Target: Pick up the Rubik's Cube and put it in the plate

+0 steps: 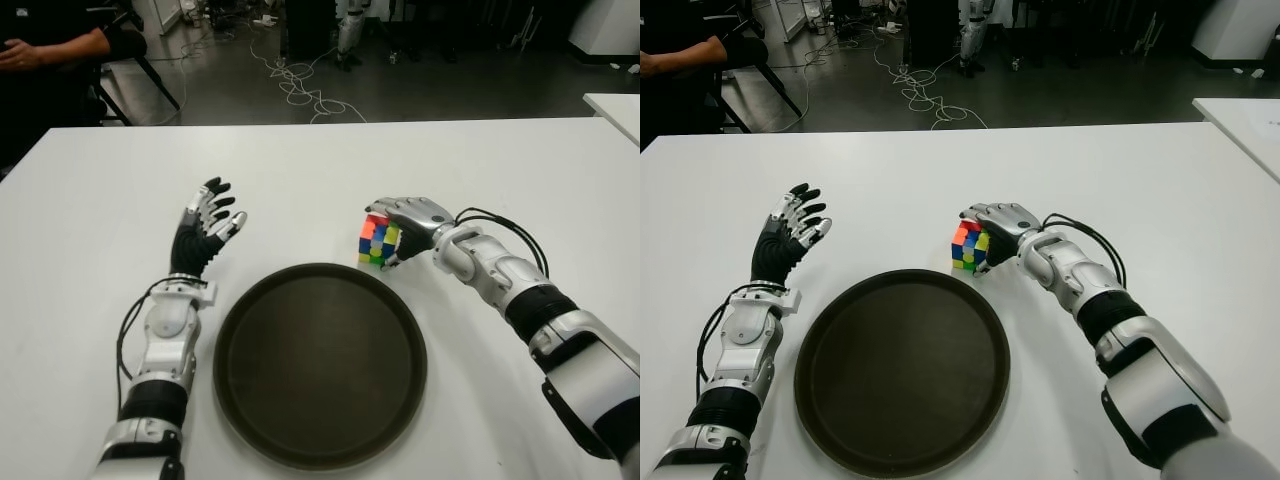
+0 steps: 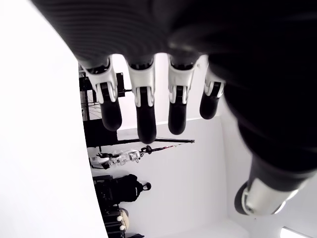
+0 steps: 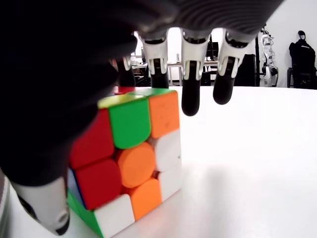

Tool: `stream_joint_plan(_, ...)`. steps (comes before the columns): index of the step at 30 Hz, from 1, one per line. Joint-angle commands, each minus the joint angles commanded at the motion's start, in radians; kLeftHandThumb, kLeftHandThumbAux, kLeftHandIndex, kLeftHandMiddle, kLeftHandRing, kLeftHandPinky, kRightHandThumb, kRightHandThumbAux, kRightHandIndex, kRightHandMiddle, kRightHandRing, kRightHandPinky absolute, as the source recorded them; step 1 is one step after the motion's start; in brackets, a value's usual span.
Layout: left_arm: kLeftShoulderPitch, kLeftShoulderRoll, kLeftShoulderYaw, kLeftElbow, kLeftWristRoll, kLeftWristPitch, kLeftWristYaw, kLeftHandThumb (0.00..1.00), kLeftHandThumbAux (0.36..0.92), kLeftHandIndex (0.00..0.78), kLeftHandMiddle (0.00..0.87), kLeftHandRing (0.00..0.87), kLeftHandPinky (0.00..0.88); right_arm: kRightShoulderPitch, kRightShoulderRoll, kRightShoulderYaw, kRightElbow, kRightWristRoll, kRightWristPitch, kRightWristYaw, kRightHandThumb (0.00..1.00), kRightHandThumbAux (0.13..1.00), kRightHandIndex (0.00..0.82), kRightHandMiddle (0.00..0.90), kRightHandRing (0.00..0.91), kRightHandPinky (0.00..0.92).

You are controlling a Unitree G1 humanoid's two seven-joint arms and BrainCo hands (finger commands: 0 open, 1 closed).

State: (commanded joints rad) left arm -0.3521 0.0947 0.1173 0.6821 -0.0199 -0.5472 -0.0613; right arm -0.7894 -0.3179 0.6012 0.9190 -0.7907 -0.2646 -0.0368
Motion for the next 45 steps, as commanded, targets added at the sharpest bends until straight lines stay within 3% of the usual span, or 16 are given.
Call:
stream_joint_plan(14, -0.005, 0.007, -0.002, 0.015, 0.004, -0.003, -0.003, 0.073, 0.645, 0.115, 0.175, 0.179, 0.163, 0.001, -0.001, -0.001, 0.008, 0.003, -0.019, -0.018, 0.0, 0.738, 0.067, 0.166, 0.22, 0.265)
stream_joint_plan(30, -0.01, 0.01, -0.003, 0.031, 0.007, -0.012, -0.003, 0.071, 0.632, 0.107, 0.165, 0.178, 0.175, -0.001, 0.006, 0.011, 0.011, -0.007, -0.013, -0.009, 0.0, 0.725, 0.059, 0.108, 0.149, 0.184)
stream_joint_plan(45, -0.012, 0.009, -0.004, 0.034, 0.009, -0.027, -0.002, 0.048, 0.625, 0.117, 0.17, 0.179, 0.177, 0.001, 0.009, 0.023, 0.012, -0.007, -0.029, -0.031, 0.0, 0.744, 0.075, 0.133, 0.18, 0.21)
